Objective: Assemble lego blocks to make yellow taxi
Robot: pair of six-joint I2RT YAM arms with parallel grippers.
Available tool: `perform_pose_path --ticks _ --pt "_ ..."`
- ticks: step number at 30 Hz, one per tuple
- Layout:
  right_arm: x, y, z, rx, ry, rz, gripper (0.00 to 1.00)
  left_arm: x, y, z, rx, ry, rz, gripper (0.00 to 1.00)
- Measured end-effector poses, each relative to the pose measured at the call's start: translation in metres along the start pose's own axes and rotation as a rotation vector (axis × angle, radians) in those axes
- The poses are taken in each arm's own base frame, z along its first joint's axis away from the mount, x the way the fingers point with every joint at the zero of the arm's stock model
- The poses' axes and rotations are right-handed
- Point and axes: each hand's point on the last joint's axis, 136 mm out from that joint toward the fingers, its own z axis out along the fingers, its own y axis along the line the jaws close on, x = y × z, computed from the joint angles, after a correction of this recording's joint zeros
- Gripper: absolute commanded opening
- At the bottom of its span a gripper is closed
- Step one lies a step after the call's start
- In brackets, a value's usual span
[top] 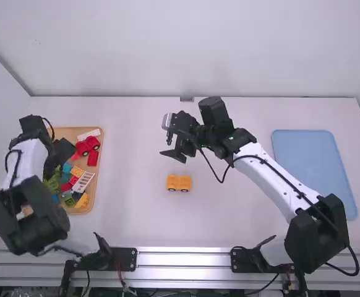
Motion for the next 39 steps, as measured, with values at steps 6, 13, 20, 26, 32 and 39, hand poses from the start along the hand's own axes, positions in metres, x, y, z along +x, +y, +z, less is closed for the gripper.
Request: perform_pose_path --ticks 6,13,20,26,32,39 --pt "0.001 -0.002 0.000 0.011 0.006 -0.001 0.99 0.013 0.001 0.048 -0.073 0.148 -0.054 0.88" --pt "0.002 -0.004 0.000 0.020 0.013 -0.002 0.99 0.014 -0.003 0.058 -0.060 0.160 -0.126 0.69" --pt "0.003 -0.004 0.000 0.022 0.015 -0.003 0.99 0.011 -0.018 0.068 0.031 0.135 -0.115 0.59" --pt "0.004 -0.006 0.000 0.037 0.026 -0.003 0.99 0.022 -0.015 0.073 0.027 0.159 -0.108 0.57" --pt "0.005 -0.007 0.000 0.040 0.029 0.000 0.98 0.017 -0.017 0.074 0.037 0.136 -0.104 0.53" --pt "0.005 -0.007 0.000 0.040 0.028 0.000 0.99 0.025 -0.011 0.078 0.017 0.154 -0.104 0.53"
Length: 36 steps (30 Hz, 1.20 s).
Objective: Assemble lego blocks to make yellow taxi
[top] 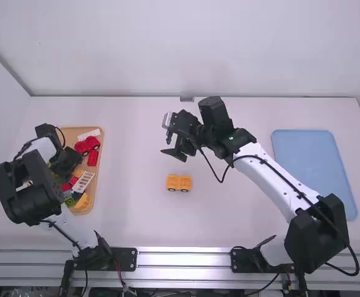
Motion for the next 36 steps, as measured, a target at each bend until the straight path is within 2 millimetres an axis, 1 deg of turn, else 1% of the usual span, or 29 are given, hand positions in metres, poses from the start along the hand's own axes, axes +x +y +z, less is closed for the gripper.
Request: perform_pose_path --ticks 7,11,19,26,34,36 --pt "0.000 0.000 0.000 0.000 0.000 -0.001 0.99 -0.005 0.007 0.002 -0.041 -0.034 -0.023 0.53" --pt "0.000 0.000 0.000 0.000 0.000 -0.001 0.99 -0.002 0.007 0.006 -0.028 -0.031 -0.018 0.51" --pt "0.000 0.000 0.000 0.000 0.001 -0.001 0.99 -0.007 0.004 0.007 -0.012 -0.056 -0.014 0.51" --pt "0.000 0.000 0.000 0.000 0.001 -0.002 0.99 0.005 0.009 0.011 -0.032 -0.024 -0.007 0.51" --pt "0.002 0.001 0.000 -0.002 0.006 0.005 0.99 0.022 -0.008 0.012 -0.031 -0.002 0.056 0.52" --pt "0.003 0.000 0.000 0.001 0.012 0.006 0.99 0.023 -0.008 0.012 -0.042 -0.006 0.061 0.52"
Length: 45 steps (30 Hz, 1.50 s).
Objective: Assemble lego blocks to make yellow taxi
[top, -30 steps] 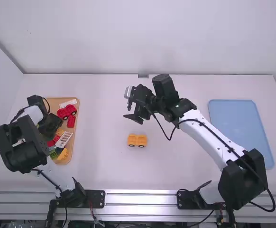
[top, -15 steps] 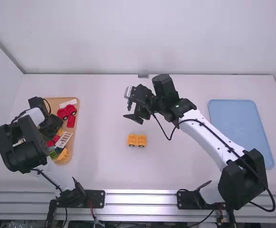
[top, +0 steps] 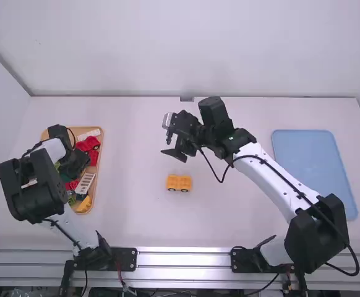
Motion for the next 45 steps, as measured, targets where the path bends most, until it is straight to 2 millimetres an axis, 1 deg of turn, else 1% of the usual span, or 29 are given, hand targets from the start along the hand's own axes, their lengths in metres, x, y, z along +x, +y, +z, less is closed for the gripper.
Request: perform_pose_path --ticks 4,9,12,15,16,18,21,22,23,29,32,35,42,44,45 --pt "0.003 -0.001 0.000 0.008 0.014 0.002 0.99 0.001 0.008 0.000 -0.046 -0.005 -0.022 0.52" --pt "0.004 -0.001 0.000 0.012 0.022 0.002 0.99 0.001 0.010 0.000 -0.057 -0.009 -0.040 0.52" --pt "0.005 -0.001 0.000 0.011 0.023 0.007 0.98 0.000 0.009 0.003 -0.047 -0.022 -0.059 0.52" --pt "0.005 -0.001 0.000 0.010 0.023 0.005 0.99 0.005 0.012 0.009 -0.046 -0.017 -0.073 0.50" --pt "0.005 -0.001 0.000 0.009 0.023 0.006 0.99 0.008 0.014 0.010 -0.051 -0.010 -0.076 0.49" --pt "0.005 -0.001 0.000 0.010 0.024 0.007 0.99 0.008 0.014 0.010 -0.050 -0.011 -0.080 0.43" --pt "0.005 -0.001 0.000 0.010 0.023 0.006 0.99 0.008 0.012 0.010 -0.042 -0.012 -0.083 0.40" --pt "0.005 -0.001 0.000 0.010 0.023 0.005 0.99 0.007 0.012 0.010 -0.040 -0.013 -0.084 0.36" --pt "0.005 -0.001 0.000 0.010 0.024 0.005 0.99 0.007 0.012 0.010 -0.039 -0.015 -0.085 0.36" --pt "0.006 -0.001 0.000 0.008 0.027 0.011 0.99 0.001 0.014 0.010 -0.055 -0.043 -0.088 0.37" --pt "0.006 -0.001 0.000 0.010 0.028 0.010 0.99 0.001 0.016 0.010 -0.068 -0.049 -0.082 0.39" --pt "0.006 -0.001 0.000 0.010 0.028 0.011 0.98 0.000 0.017 0.010 -0.073 -0.053 -0.080 0.38" --pt "0.007 0.000 0.000 0.007 0.032 0.013 0.99 -0.002 0.018 0.010 -0.076 -0.061 -0.071 0.26" --pt "0.007 0.000 0.000 0.007 0.032 0.013 0.99 -0.004 0.015 0.010 -0.062 -0.067 -0.059 0.20" --pt "0.007 0.000 0.000 0.007 0.033 0.015 0.99 -0.005 0.013 0.010 -0.054 -0.070 -0.052 0.12"
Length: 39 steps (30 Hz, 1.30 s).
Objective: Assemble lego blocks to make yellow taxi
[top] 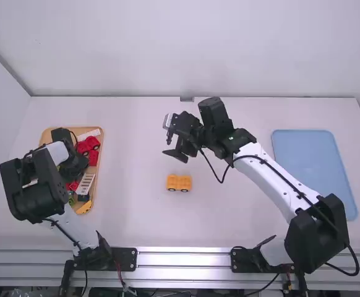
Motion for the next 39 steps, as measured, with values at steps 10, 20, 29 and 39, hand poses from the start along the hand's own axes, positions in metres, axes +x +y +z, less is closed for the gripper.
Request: perform_pose_path --ticks 10,20,29,39 --pt "-0.001 -0.007 -0.002 0.018 -0.012 0.007 0.99 -0.001 -0.009 -0.037 0.095 -0.030 0.122 0.08" --pt "-0.004 -0.031 -0.024 0.009 -0.120 0.127 0.99 0.063 -0.112 -0.211 0.920 -0.473 0.821 0.12" --pt "-0.001 -0.012 -0.022 -0.302 -0.332 0.196 0.99 0.221 -0.140 -0.274 1.523 -0.583 1.496 0.02" --pt "-0.014 0.014 -0.035 -0.518 -0.468 0.211 0.82 0.272 -0.162 -0.310 1.923 -0.694 1.669 0.04"
